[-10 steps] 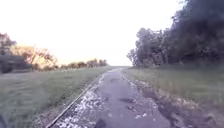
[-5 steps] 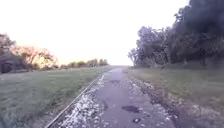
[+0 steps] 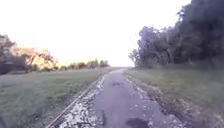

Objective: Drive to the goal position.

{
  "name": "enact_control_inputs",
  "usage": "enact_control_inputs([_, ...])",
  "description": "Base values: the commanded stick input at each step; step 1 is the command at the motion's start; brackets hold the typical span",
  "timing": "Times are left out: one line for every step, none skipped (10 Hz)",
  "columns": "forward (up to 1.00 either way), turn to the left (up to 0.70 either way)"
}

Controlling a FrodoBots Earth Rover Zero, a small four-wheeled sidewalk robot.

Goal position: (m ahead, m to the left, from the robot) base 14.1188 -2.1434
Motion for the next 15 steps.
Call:
enact_control_inputs([0.68,0.0])
enact_control_inputs([0.67,0.0])
enact_control_inputs([0.66,0.0])
enact_control_inputs([0.66,0.0])
enact_control_inputs([0.66,0.0])
enact_control_inputs([0.66,0.0])
enact_control_inputs([0.66,0.0])
enact_control_inputs([0.66,0.0])
enact_control_inputs([0.66,0.0])
enact_control_inputs([0.66,0.0])
enact_control_inputs([0.66,0.0])
enact_control_inputs([0.65,0.0])
enact_control_inputs([0.65,0.0])
enact_control_inputs([0.65,0.0])
enact_control_inputs([0.65,0.0])
